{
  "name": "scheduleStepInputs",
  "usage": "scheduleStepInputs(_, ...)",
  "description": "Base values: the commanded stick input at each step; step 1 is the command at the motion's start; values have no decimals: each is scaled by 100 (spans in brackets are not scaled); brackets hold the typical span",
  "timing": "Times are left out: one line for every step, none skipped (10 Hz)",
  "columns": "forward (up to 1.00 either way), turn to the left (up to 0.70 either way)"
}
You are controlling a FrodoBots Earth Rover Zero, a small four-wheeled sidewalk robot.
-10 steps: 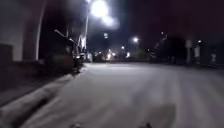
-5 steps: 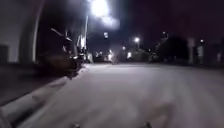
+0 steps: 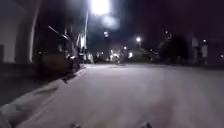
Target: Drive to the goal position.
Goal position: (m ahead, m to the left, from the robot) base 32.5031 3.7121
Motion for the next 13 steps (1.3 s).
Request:
scheduleStepInputs(70, 0)
scheduleStepInputs(70, 0)
scheduleStepInputs(70, 0)
scheduleStepInputs(70, 0)
scheduleStepInputs(70, 0)
scheduleStepInputs(70, 0)
scheduleStepInputs(70, 0)
scheduleStepInputs(70, 0)
scheduleStepInputs(70, 0)
scheduleStepInputs(70, 0)
scheduleStepInputs(70, 0)
scheduleStepInputs(70, 0)
scheduleStepInputs(70, 0)
